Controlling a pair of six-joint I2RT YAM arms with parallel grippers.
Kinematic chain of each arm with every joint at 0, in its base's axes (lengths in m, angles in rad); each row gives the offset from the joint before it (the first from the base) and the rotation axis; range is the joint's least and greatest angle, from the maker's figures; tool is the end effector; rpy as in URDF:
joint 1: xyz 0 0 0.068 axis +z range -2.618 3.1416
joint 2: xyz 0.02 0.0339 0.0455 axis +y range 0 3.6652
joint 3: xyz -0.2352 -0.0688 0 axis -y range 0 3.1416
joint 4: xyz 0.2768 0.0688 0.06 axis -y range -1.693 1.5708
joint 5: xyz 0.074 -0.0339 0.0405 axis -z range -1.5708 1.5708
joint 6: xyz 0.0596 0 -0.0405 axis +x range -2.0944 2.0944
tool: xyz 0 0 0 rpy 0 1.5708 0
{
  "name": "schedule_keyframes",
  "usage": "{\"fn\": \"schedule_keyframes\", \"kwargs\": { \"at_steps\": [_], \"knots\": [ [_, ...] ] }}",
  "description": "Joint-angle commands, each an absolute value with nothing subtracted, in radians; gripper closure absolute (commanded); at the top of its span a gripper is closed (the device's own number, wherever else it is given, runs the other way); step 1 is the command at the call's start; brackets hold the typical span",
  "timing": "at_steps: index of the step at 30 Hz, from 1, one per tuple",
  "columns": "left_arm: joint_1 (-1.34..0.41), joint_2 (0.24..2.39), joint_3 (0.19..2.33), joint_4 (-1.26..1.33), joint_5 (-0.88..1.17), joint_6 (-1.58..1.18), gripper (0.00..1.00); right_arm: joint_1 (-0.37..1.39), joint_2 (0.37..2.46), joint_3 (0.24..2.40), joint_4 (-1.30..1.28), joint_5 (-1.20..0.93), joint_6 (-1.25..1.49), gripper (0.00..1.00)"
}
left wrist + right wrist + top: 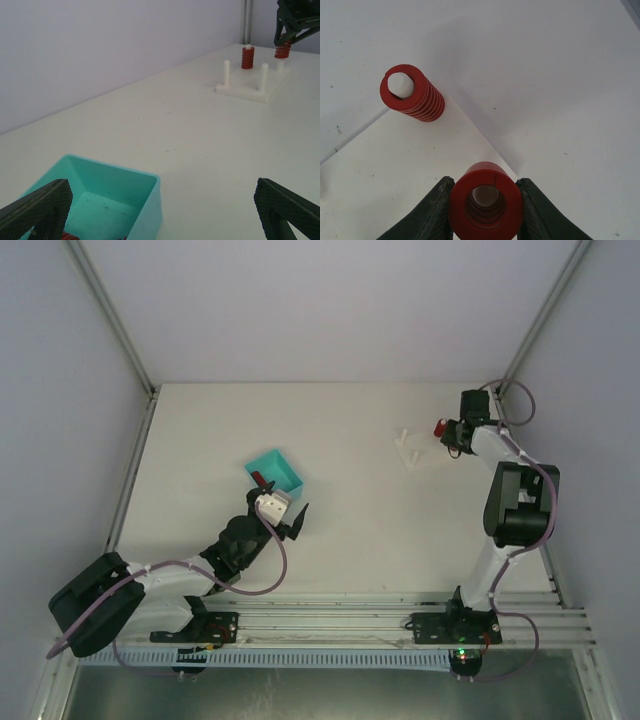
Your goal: Install the large spring
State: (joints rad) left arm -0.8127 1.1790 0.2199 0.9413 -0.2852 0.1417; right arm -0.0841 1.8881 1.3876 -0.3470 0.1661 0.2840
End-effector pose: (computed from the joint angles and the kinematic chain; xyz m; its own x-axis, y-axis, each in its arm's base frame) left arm 0.1974 -0.1841 0.1364 0.0590 0.1348 -0.9891 0.5001 0.8536 0.1462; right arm 0.4505 -0.0479 0.1572 -0.6633 0.3332 -0.6701 0.3935 0.9169 0.0665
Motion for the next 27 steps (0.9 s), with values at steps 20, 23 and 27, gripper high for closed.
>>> {"fn": "schedule_keyframes", "kwargs": {
  "at_steps": [20,23,27],
  "knots": [
    [-0.814,1.086,0.283,0.880,-0.411,0.060,0.01,-0.080,1.678,1.390,-0.536,0.042,0.370,0.35],
    [-0.811,1.059,0.359,0.737,-0.526,-0.068,0.01,-0.048,1.561,1.308,-0.532,-0.028,0.406,0.25],
    [-0.778,1.043,0.501,0.430,-0.557,-0.248,0.01,0.002,1.395,1.183,-0.517,-0.091,0.434,0.14]
  ]
}}
